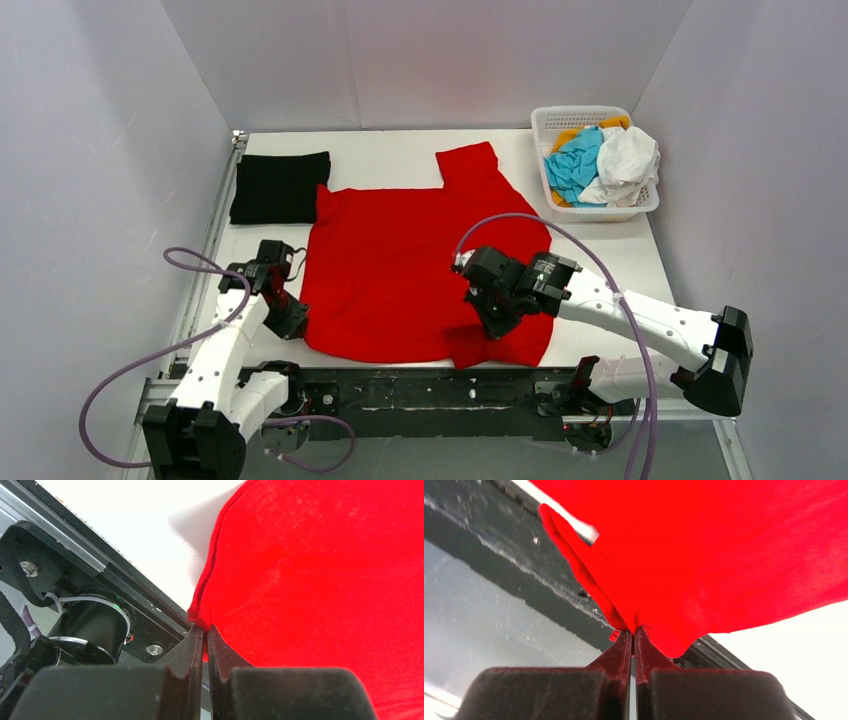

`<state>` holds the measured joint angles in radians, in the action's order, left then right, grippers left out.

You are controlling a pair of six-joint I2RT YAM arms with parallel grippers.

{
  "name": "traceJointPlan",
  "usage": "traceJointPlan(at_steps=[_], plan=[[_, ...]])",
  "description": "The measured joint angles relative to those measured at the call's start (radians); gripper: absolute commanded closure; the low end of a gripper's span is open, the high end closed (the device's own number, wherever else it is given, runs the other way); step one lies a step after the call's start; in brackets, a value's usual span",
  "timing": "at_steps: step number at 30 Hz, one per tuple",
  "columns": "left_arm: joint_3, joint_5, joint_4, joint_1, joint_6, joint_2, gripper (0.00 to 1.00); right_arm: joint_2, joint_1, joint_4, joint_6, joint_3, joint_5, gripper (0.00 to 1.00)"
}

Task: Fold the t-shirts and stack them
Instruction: Fold the flattened tshirt in 1/3 of the way

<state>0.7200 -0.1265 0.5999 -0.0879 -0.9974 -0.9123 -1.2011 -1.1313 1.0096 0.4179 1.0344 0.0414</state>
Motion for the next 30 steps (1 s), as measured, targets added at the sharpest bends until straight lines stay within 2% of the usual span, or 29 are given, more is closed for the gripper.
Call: traceJointPlan(at_steps=[10,22,30], plan=[[0.183,-0.018,-0.026,0.0,-0.006,-0.241,1.0,-0.087,0.212,0.043,-0.139,0.203,0.161,0.99],[0.315,-0.061,-0.045,0.0,0.003,-0.454,1.0,-0.18,0.31,-0.018,-0.288,0.241,0.275,0.99],[0.385,-0.077,-0.052,0.002,0.011,-0.546,1.0,-0.211,0.382,-0.094,-0.417,0.275,0.297,0.99]])
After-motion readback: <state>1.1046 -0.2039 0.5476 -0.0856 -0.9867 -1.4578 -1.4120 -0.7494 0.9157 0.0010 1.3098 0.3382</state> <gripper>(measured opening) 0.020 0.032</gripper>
